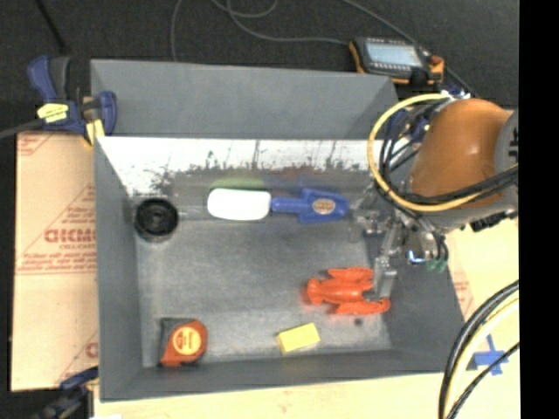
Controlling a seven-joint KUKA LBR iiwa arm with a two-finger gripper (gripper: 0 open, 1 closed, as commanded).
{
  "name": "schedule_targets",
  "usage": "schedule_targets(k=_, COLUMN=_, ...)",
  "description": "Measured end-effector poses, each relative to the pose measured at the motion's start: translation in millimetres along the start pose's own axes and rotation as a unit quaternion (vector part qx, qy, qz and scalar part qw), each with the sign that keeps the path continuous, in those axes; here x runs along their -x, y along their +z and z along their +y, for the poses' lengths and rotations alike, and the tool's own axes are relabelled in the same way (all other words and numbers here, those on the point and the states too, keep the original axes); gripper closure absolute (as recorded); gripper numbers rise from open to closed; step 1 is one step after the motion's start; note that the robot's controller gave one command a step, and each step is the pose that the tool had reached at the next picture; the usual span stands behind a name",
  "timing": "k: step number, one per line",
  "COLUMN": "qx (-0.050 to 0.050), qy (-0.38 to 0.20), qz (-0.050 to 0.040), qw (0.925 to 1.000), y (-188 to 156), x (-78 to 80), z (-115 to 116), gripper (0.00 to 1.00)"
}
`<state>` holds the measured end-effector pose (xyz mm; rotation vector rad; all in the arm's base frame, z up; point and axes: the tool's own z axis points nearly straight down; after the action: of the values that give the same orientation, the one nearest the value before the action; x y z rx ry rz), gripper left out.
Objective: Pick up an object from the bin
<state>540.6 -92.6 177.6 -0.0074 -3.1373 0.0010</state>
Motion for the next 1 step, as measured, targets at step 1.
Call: schedule_targets(k=1, qx=-0.001, qy=-0.001, qz=-0.0039, qw=1.0000, y=-4.7, x=1.4, z=0.2, gripper=0.00)
